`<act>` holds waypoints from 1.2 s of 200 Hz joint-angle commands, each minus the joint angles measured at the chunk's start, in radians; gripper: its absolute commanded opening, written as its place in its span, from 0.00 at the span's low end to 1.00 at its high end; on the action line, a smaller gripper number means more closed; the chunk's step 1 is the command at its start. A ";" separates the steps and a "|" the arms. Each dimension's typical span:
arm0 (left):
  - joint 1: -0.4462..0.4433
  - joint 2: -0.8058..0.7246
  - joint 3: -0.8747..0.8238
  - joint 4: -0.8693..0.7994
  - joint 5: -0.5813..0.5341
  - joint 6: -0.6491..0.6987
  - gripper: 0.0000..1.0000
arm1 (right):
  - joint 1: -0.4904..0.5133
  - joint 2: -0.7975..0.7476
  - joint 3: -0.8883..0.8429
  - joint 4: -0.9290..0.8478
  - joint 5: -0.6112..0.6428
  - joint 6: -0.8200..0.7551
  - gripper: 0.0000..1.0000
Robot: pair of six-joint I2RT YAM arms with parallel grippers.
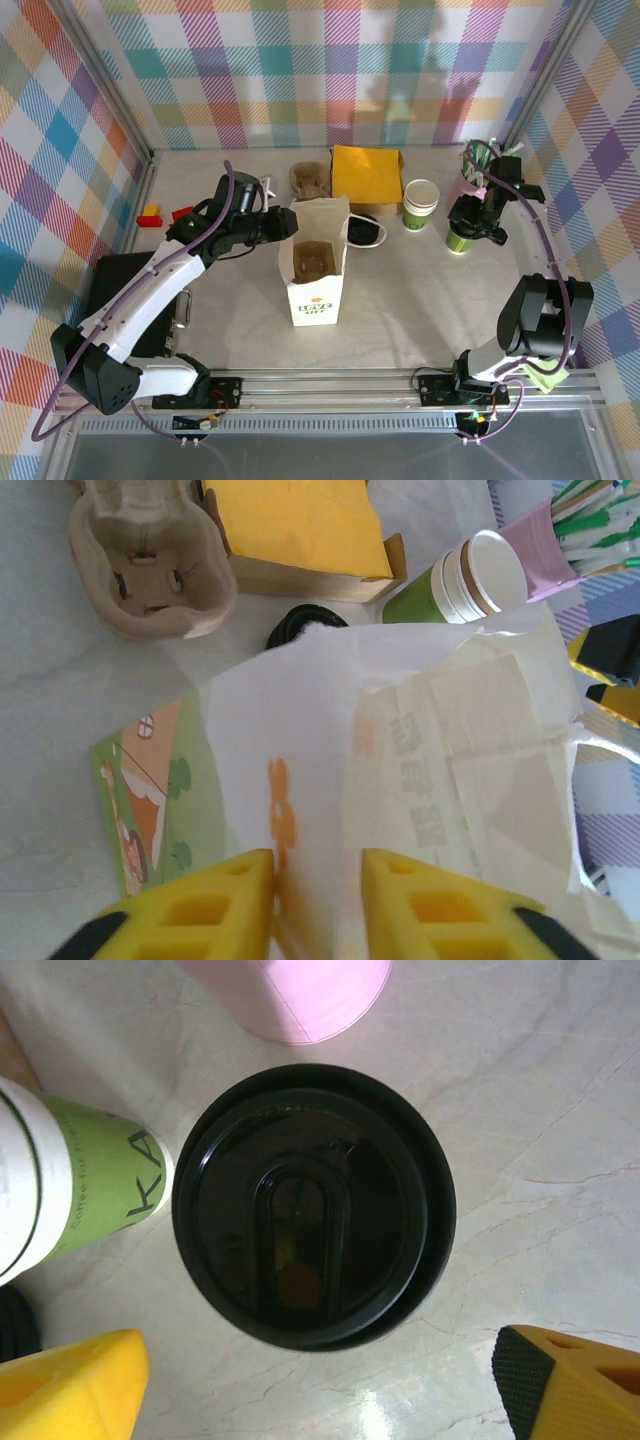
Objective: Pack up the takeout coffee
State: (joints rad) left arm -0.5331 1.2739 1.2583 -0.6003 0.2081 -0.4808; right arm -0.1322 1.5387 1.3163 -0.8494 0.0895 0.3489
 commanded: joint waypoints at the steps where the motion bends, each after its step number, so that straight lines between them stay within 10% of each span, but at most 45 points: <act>1: 0.013 -0.025 0.022 -0.026 -0.011 0.018 0.34 | -0.012 0.016 0.051 -0.006 -0.008 -0.028 0.90; 240: 0.013 -0.149 0.010 -0.081 -0.043 0.027 0.27 | -0.014 0.239 0.214 -0.150 0.023 -0.097 0.77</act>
State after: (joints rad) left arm -0.5331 1.1431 1.2621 -0.6781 0.1661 -0.4725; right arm -0.1394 1.7477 1.4994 -0.9577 0.0902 0.2691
